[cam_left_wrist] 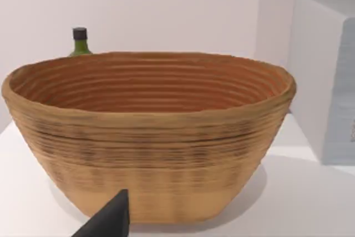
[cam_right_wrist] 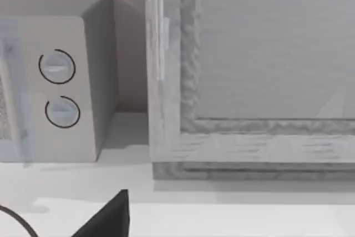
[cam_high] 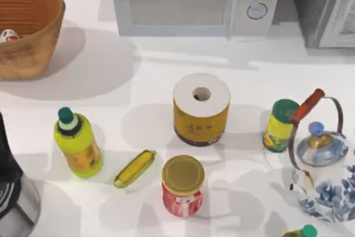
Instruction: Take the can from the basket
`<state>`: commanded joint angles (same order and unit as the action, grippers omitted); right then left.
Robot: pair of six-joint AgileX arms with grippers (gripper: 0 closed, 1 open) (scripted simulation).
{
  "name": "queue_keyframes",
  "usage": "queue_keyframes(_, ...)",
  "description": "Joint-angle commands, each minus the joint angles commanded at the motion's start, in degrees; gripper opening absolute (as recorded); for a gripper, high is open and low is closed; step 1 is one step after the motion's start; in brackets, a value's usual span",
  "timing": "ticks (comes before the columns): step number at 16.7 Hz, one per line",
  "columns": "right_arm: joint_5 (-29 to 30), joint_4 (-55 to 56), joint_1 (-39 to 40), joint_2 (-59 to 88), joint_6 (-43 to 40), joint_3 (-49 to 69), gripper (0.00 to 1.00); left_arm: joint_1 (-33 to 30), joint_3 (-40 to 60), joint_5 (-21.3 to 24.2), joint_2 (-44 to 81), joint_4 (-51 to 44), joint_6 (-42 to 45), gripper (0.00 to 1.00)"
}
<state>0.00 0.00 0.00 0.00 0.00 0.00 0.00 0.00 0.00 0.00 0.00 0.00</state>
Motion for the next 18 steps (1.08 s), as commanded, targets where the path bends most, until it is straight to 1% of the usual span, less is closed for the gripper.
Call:
queue_keyframes(4,0.00,0.00,0.00,0.00,0.00,0.00,1.00,-0.02,1.51,0.04,1.22,-0.72,0.20,1.00)
queue_keyframes(6,0.00,0.00,0.00,0.00,0.00,0.00,1.00,-0.14,5.37,0.22,4.36,-2.54,0.67,1.00)
queue_keyframes(8,0.00,0.00,0.00,0.00,0.00,0.00,1.00,-0.39,11.32,0.53,9.17,-5.28,1.33,1.00)
queue_keyframes(12,0.00,0.00,0.00,0.00,0.00,0.00,1.00,-0.86,28.33,1.29,23.19,-13.13,2.95,1.00)
queue_keyframes(18,0.00,0.00,0.00,0.00,0.00,0.00,1.00,-0.15,61.17,1.52,53.10,-30.02,5.24,1.00)
